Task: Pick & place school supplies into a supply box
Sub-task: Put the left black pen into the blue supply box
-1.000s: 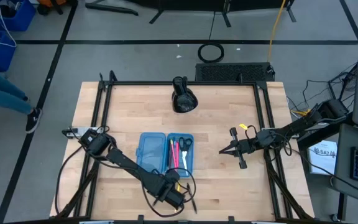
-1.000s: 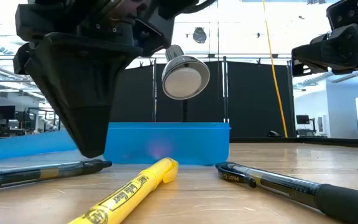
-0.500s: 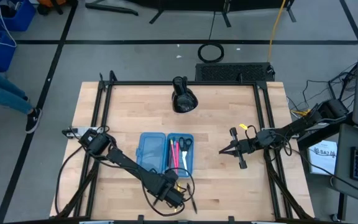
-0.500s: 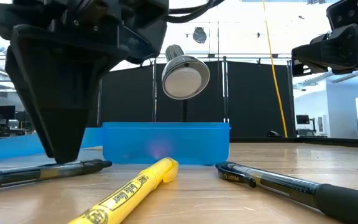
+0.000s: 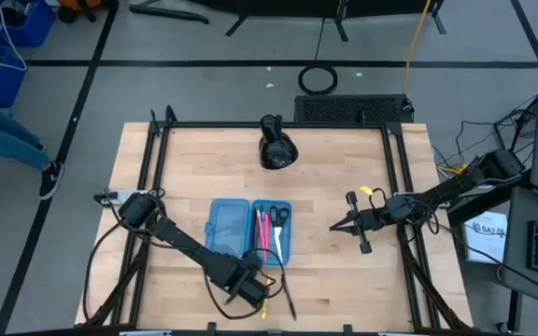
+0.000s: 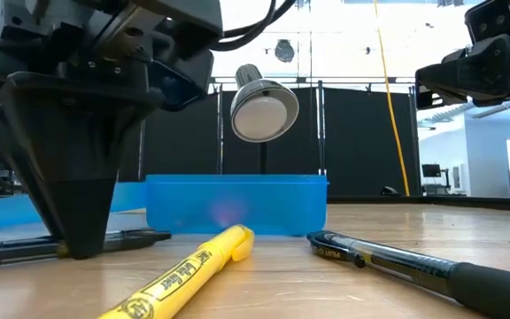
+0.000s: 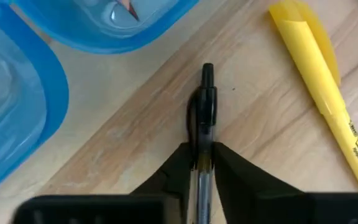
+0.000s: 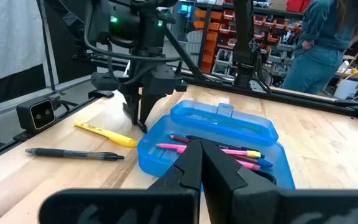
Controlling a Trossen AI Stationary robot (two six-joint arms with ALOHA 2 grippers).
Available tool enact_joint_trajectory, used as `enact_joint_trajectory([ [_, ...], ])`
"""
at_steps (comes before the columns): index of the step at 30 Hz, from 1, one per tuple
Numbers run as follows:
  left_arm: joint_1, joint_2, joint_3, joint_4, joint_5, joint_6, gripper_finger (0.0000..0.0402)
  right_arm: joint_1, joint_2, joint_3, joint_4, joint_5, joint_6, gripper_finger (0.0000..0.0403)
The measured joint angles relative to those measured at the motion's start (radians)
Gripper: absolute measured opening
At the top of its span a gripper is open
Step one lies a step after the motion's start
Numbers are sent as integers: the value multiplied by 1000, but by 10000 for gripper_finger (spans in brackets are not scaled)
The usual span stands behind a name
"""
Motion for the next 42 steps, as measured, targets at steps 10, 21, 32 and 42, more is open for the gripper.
enact_joint_trajectory([
  [10,-3,5,40,-27,-67,63,33,0,0,0,0,0,0,0],
  [21,-15,-3,166,-104,-216,74,0,0,0,0,7,0,0,0],
  [32,-17,-5,169,-123,-201,65,1,0,0,0,4,0,0,0],
  [42,-27,-50,172,-171,-221,71,1,0,0,0,4,0,0,0],
])
